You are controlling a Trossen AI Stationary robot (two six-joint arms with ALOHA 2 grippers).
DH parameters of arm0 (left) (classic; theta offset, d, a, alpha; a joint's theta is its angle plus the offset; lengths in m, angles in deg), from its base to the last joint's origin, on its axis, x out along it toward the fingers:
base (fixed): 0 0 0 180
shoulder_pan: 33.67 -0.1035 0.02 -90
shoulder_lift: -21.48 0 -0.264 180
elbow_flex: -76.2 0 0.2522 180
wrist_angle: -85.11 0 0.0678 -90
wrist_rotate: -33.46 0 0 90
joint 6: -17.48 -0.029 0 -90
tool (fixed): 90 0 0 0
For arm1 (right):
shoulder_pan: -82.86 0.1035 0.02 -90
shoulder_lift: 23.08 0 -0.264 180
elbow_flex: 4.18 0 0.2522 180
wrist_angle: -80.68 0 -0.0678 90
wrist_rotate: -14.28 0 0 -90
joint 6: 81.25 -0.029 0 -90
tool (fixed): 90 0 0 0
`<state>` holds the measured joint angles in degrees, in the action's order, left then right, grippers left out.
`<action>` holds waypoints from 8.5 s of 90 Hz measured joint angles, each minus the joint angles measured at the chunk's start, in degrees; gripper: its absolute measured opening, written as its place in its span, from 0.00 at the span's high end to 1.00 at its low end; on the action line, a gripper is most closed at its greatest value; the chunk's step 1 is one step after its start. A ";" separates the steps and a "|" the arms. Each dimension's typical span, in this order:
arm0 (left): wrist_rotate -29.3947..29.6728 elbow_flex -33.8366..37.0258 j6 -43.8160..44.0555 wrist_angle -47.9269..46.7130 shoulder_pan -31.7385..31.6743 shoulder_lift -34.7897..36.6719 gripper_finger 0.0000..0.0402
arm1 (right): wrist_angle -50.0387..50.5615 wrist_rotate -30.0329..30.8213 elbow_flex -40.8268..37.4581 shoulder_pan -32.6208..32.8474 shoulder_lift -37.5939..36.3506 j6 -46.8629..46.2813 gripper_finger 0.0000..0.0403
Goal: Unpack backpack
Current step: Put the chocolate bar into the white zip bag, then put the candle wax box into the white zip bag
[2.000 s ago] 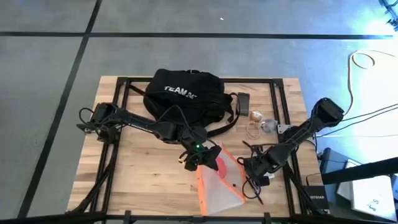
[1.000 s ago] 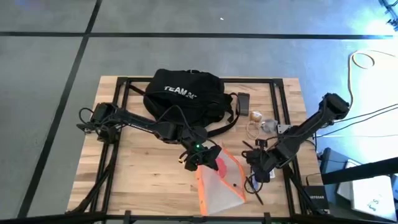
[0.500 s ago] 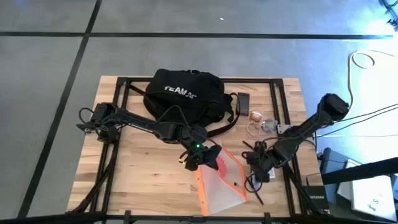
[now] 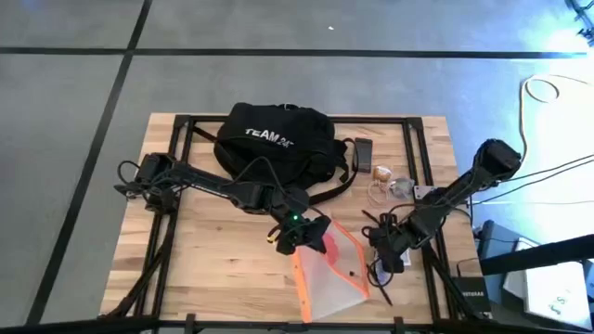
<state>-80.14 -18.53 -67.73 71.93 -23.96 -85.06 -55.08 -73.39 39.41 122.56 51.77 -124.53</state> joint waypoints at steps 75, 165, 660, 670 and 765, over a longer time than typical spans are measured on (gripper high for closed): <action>0.32 0.00 0.42 -0.09 -0.50 0.00 1.00 | -0.21 0.50 0.03 0.02 -0.11 4.29 0.85; 0.29 0.00 0.90 -0.15 -0.84 0.00 1.00 | 30.67 12.75 15.84 0.02 -15.38 -1.47 1.00; 3.48 -0.02 -3.28 4.66 -4.52 -0.04 1.00 | -55.08 4.71 -9.14 -14.19 -18.58 8.97 0.79; 3.48 -0.02 -3.28 4.62 -4.52 -0.04 1.00 | -49.86 6.36 -6.57 -14.19 -18.45 11.15 0.65; 2.41 -0.02 -4.96 1.52 -2.62 -0.04 1.00 | 32.73 27.48 11.26 -35.44 -22.52 0.03 0.14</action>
<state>-77.73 -18.55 -72.69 73.45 -26.58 -85.10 -22.35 -45.91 50.67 87.13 29.25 -124.49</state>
